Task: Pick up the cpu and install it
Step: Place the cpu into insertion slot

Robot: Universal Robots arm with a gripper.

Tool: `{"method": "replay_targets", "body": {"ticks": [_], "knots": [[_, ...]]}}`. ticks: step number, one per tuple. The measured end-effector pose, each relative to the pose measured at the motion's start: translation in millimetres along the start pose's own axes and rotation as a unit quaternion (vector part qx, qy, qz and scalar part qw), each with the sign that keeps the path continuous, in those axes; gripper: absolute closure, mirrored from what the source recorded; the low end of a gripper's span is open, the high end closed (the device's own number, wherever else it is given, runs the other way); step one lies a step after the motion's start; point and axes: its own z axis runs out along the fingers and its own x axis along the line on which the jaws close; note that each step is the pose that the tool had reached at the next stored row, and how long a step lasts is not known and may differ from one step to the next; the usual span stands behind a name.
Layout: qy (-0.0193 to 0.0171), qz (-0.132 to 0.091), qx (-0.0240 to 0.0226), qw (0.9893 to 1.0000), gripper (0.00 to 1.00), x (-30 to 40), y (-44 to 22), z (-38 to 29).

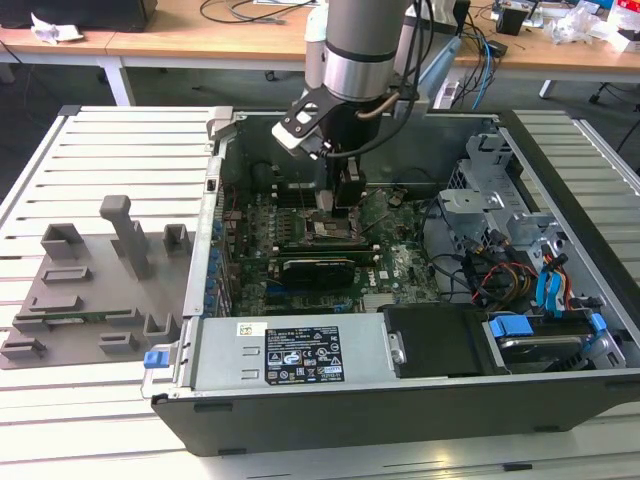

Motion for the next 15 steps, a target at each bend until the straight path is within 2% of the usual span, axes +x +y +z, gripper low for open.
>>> {"method": "replay_targets", "body": {"ticks": [11, 15], "knots": [[0.0, 0.0, 0.0, 1.0, 0.45, 0.5, 0.4, 10.0], [0.0, 0.0, 0.0, 1.0, 0.45, 3.0, 0.8, 14.2]]}}
